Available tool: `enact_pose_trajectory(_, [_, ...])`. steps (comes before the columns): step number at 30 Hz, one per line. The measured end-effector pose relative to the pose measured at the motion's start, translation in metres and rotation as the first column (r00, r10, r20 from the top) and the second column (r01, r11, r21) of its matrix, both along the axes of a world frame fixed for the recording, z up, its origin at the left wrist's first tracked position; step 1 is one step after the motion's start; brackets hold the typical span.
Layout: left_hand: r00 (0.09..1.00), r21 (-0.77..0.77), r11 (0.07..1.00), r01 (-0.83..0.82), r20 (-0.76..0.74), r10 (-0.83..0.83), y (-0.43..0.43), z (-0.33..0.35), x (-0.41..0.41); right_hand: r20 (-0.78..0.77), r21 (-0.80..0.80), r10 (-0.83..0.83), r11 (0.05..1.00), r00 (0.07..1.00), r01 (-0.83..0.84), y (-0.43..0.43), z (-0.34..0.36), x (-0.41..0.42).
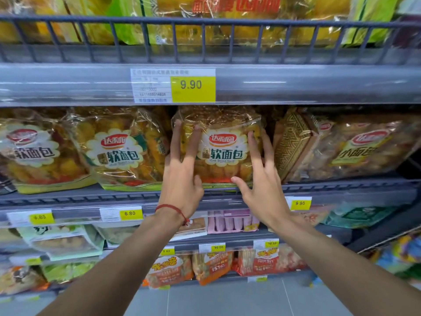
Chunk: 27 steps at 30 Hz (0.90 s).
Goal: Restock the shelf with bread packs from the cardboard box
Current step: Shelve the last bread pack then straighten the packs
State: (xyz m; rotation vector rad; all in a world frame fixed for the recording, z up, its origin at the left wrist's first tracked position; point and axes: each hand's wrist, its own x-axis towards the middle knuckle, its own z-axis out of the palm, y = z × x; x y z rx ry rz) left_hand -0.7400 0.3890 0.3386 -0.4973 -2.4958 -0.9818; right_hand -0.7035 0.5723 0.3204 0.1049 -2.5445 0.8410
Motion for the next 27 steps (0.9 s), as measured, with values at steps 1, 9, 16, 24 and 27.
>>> enact_pose_trajectory(1, [1.0, 0.0, 1.0, 0.006, -0.003, -0.006, 0.0, 0.001, 0.003, 0.004, -0.005, 0.007, 1.0, 1.0, -0.007, -0.001, 0.001, 0.002])
enact_pose_trajectory(9, [0.987, -0.093, 0.988, -0.126, -0.108, 0.116, -0.008, 0.011, 0.027, -0.16, -0.001, -0.151, 0.988, 0.975, 0.153, -0.014, 0.006, 0.025])
enact_pose_trajectory(16, [0.985, -0.055, 0.989, -0.136, -0.117, 0.129, -0.014, 0.031, 0.025, -0.241, 0.037, -0.118, 0.991, 0.963, 0.13, -0.027, 0.033, 0.011])
enact_pose_trajectory(24, [0.995, -0.029, 0.997, -0.073, -0.064, 0.071, -0.01, 0.037, 0.013, -0.139, 0.077, -0.079, 0.993, 0.987, 0.091, -0.02, 0.035, 0.004])
enact_pose_trajectory(27, [0.998, 0.029, 0.999, -0.024, -0.055, 0.026, -0.008, 0.037, 0.016, -0.091, 0.053, -0.065, 0.996, 0.994, 0.07, -0.023, 0.038, 0.01])
